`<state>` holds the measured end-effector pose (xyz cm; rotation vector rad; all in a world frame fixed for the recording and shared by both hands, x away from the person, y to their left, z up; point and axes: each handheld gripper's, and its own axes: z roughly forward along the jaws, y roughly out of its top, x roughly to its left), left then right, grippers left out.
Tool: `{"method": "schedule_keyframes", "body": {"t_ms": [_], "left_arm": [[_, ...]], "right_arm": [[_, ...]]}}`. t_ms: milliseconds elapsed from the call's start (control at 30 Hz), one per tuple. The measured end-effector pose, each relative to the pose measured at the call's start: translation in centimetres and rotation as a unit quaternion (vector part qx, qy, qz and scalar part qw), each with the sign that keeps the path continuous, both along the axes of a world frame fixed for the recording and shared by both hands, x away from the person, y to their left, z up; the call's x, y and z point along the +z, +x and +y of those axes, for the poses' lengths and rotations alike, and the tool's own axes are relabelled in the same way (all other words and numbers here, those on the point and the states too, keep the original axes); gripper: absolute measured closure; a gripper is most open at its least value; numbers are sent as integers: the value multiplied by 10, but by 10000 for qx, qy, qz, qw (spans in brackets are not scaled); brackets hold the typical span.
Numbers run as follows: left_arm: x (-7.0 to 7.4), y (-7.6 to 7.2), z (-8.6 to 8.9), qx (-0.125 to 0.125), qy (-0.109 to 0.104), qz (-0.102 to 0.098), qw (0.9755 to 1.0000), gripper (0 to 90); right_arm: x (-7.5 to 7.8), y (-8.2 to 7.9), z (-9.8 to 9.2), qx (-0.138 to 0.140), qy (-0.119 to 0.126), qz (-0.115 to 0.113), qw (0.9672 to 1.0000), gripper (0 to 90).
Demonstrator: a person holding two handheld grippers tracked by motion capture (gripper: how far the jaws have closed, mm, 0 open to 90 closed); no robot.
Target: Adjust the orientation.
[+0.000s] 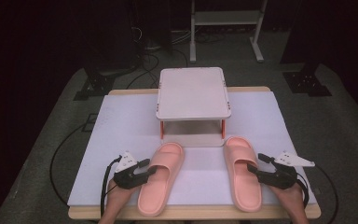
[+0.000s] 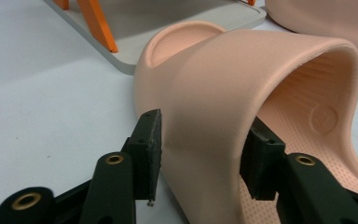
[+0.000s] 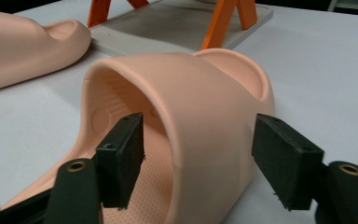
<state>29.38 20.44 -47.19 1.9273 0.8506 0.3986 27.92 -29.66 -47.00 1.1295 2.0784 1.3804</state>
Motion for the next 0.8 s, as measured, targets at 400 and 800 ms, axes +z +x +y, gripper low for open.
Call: {"method": "schedule_keyframes", "body": {"t_ms": [400, 800], "left_arm": [[-1, 4, 0, -17, 95, -33, 9999, 579], [-1, 2, -3, 89, 235, -94, 9996, 617]], "right_arm": [[-4, 3, 5, -259, -208, 132, 9994, 475], [-4, 2, 8, -469, -355, 49, 9983, 551]]}}
